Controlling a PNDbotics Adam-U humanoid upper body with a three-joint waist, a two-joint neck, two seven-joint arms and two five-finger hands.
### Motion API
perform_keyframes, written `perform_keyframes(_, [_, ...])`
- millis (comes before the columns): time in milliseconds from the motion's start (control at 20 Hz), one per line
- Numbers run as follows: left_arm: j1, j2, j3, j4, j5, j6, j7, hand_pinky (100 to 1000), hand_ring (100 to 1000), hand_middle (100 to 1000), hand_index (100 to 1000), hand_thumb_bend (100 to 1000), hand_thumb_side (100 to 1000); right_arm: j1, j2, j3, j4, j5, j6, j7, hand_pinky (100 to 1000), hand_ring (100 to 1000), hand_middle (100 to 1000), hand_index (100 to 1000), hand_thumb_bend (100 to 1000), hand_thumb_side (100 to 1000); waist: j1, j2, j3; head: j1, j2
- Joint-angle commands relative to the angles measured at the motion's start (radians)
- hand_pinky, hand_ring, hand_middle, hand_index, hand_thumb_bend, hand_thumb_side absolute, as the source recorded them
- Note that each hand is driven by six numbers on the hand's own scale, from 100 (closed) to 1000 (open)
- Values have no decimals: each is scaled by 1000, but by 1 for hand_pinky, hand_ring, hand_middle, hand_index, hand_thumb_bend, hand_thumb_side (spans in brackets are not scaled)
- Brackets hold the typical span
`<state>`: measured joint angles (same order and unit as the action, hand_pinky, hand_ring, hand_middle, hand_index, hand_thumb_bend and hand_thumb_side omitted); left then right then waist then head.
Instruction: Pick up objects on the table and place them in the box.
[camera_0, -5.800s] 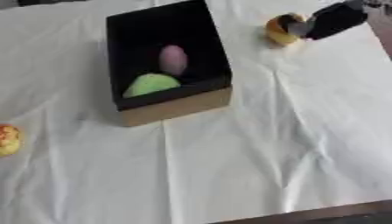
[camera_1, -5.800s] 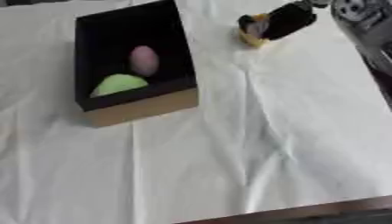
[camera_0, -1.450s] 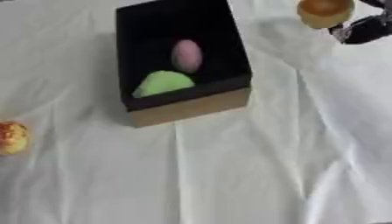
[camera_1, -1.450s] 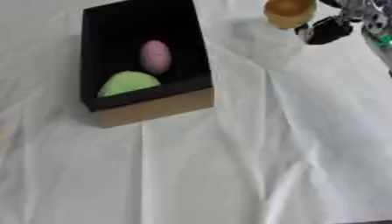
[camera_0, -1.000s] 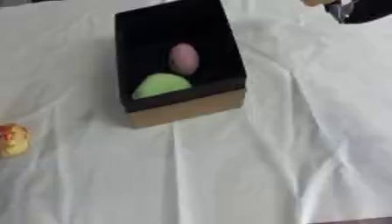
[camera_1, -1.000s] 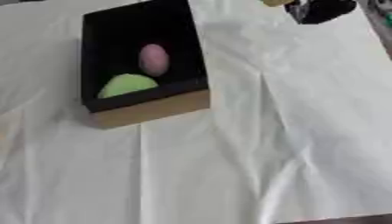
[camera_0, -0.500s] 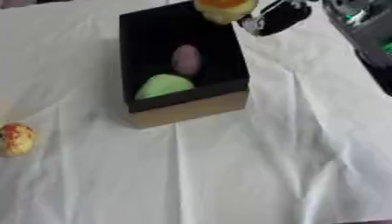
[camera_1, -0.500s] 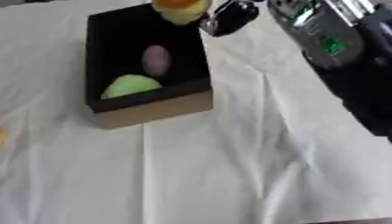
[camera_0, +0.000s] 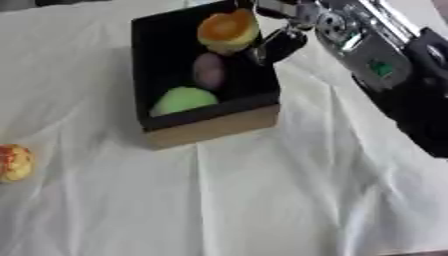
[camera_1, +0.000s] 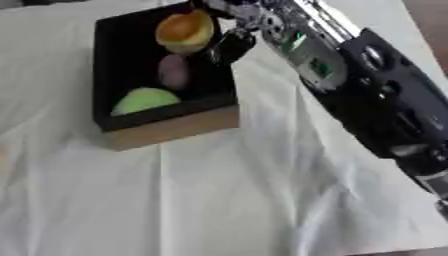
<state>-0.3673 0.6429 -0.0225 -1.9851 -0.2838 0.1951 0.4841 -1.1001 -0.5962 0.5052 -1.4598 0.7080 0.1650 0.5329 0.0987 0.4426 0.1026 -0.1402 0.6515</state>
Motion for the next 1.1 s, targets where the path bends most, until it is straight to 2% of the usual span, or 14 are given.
perform_keyframes(50, [-12,17,5,-15,-3,-4,0,673,820,782,807,893,623,-20,2,-4,20,35,-13,-10,816,871,826,875,128,278,-16,-28,4,2,-5])
perform_keyframes(100, [-12,16,5,-15,-3,-4,0,672,820,782,807,894,622,-21,2,-3,23,50,-20,-7,843,907,863,910,201,326,-16,-28,3,4,-4])
perform_keyframes(150, [-12,16,5,-15,-3,-4,1,672,820,782,807,894,622,-21,2,-3,25,66,-29,-3,846,911,867,914,210,332,-16,-29,3,5,-4])
perform_keyframes(200, [-12,15,5,-15,-3,-4,1,672,820,782,807,895,621,-22,2,-3,25,82,-37,4,865,929,873,919,254,384,-17,-29,2,6,-3])
perform_keyframes(450, [-10,15,5,-15,-3,-2,1,672,820,782,807,896,621,-22,-7,-15,-6,126,-62,53,886,953,892,940,244,438,-18,-33,-4,10,2])
perform_keyframes(850, [-8,12,4,-15,-6,0,1,671,820,781,807,899,622,-18,-21,-37,-62,116,-49,97,888,954,888,952,242,421,-21,-44,-8,13,5])
perform_keyframes(1100, [-1,14,6,-15,-8,2,2,671,820,781,807,899,623,-17,-48,-92,-156,62,5,69,882,945,875,948,204,388,-22,-52,-14,18,11])
